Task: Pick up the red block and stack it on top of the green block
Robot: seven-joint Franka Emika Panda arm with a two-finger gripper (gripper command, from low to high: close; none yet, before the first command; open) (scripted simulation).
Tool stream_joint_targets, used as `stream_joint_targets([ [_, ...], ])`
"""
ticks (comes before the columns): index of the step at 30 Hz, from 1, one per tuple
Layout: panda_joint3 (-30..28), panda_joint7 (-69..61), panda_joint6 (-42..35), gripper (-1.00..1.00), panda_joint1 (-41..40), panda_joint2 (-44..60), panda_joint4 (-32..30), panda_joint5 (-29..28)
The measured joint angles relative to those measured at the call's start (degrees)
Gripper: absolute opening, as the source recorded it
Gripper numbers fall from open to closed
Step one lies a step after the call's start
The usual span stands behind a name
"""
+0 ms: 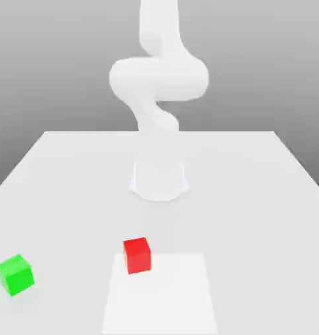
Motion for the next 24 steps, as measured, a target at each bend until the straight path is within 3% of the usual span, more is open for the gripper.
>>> stream_joint_targets([
  [17, -8.61, -19.03, 25.80, 0.00, 1.12, 33.97, -29.96, -2.34],
  [23, -4.05, -26.40, 38.52, 0.00, -1.75, 49.73, -30.18, 5.68],
  [24, -2.62, -27.08, 40.31, -1.00, -2.94, 51.82, -29.90, 6.63],
])
